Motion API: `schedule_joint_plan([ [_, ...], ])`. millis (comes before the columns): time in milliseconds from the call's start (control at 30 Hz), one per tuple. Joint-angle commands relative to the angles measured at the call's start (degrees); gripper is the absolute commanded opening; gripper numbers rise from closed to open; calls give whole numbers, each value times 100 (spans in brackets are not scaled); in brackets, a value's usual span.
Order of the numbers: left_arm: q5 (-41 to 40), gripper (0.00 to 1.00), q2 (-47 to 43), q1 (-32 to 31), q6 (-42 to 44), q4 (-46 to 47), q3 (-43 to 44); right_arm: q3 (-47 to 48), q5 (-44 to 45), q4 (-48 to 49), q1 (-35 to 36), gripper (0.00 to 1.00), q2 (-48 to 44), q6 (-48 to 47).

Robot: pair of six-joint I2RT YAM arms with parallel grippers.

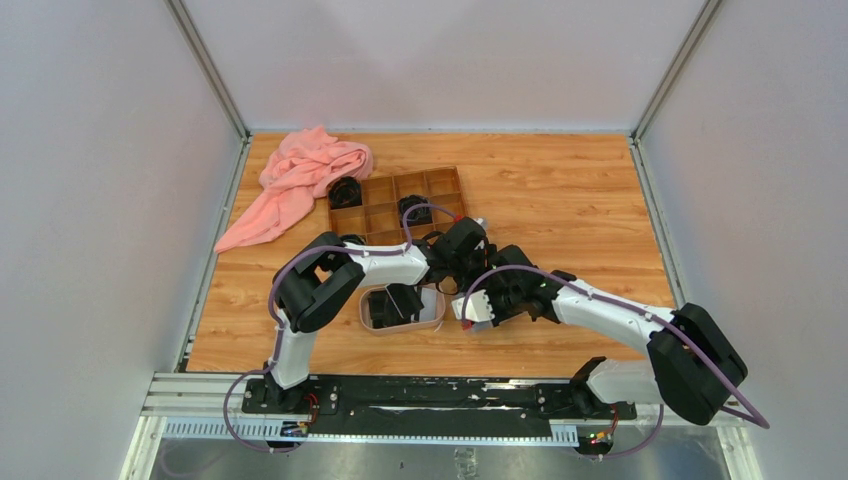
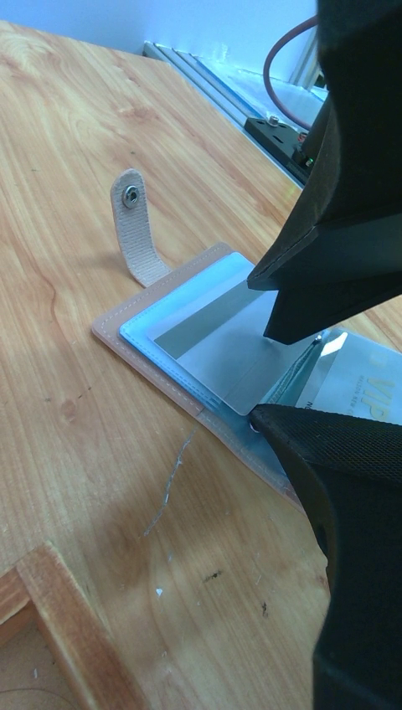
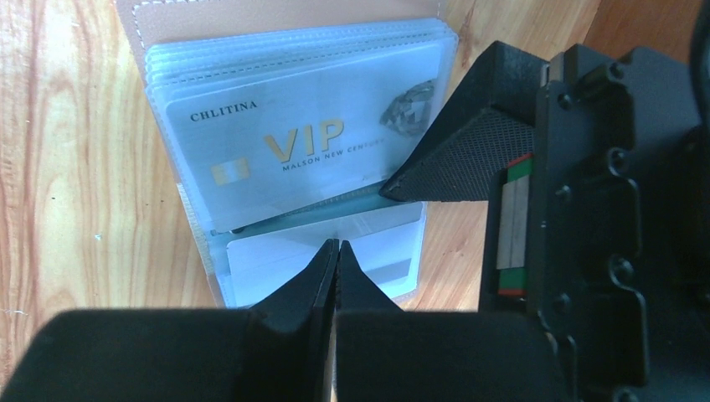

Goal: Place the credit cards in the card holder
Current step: Insert the credit card into the card holder.

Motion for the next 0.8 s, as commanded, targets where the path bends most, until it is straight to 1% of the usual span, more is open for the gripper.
schedule_joint_plan([
  [0,28,59,341,-25,97,-386,-215,12,-153,-154,43,0,-216,241],
  [100,33,59,341,-25,100,-386,-213,142,-929,-441,52,0,-335,347],
  [167,38,59,342,-24,97,-365,-229,200,-1139,-469,134,0,-282,379],
  [400,68,59,351,-21,86,-299,-282,363,-720,-421,299,0,279,527],
  [767,85,59,374,-16,88,-241,-358,338,-97,-485,301,0,511,597],
])
